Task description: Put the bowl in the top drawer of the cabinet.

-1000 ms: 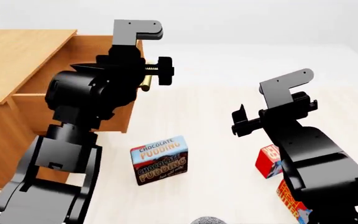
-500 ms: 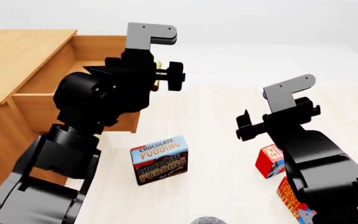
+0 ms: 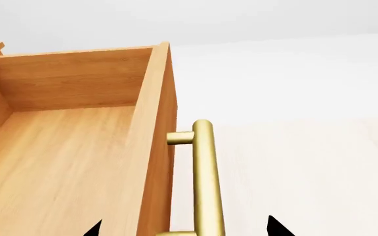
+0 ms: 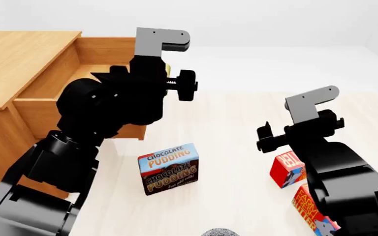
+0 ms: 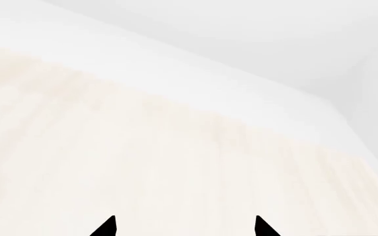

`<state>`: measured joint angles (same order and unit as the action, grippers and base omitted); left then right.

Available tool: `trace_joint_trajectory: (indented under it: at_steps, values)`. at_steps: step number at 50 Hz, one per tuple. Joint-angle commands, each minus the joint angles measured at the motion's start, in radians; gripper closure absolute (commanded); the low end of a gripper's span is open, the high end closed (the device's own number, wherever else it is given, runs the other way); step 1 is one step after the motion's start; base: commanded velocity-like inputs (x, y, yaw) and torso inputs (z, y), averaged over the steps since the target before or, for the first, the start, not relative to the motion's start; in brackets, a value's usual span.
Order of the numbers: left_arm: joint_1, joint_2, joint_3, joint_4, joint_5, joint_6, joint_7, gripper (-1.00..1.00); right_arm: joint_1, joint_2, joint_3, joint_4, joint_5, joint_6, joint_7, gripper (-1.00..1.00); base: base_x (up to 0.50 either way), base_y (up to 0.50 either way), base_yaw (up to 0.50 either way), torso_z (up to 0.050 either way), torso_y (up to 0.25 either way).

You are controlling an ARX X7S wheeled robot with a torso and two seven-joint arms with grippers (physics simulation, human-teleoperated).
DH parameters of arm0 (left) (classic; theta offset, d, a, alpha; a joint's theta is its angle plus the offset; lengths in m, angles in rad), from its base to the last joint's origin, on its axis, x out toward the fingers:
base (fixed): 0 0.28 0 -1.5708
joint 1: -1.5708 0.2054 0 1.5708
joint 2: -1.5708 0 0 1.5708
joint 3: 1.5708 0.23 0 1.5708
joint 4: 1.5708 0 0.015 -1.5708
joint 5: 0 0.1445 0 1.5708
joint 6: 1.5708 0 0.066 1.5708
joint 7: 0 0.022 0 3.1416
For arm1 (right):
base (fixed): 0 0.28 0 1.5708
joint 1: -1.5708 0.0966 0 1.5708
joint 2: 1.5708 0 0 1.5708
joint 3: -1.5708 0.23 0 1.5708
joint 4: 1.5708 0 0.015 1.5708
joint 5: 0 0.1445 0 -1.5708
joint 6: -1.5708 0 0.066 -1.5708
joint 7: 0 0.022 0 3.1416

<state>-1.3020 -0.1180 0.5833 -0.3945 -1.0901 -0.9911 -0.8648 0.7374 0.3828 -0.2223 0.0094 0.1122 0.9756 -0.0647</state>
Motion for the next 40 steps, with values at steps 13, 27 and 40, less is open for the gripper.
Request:
trace_joint_trajectory:
  at_steps: [13,27,40]
  values:
    - [-0.058,0.034,0.113,0.093,-0.294,0.251,0.096,-1.0,0.003,0.004,-0.014,0.038,-0.004,-0.013,0.001,-1.0,0.0,-0.01,-0.01,0.0,0.002]
    - [-0.188,-0.006,0.293,0.084,0.078,0.376,0.059,-1.0,0.017,-0.008,-0.044,0.086,-0.015,-0.03,0.004,-1.0,0.0,0.0,-0.01,0.0,0.001]
    - [-0.238,-0.097,0.197,0.209,-0.042,0.318,0.034,-1.0,0.011,-0.008,-0.051,0.083,-0.016,-0.03,0.008,-1.0,0.0,0.0,0.0,0.0,0.0]
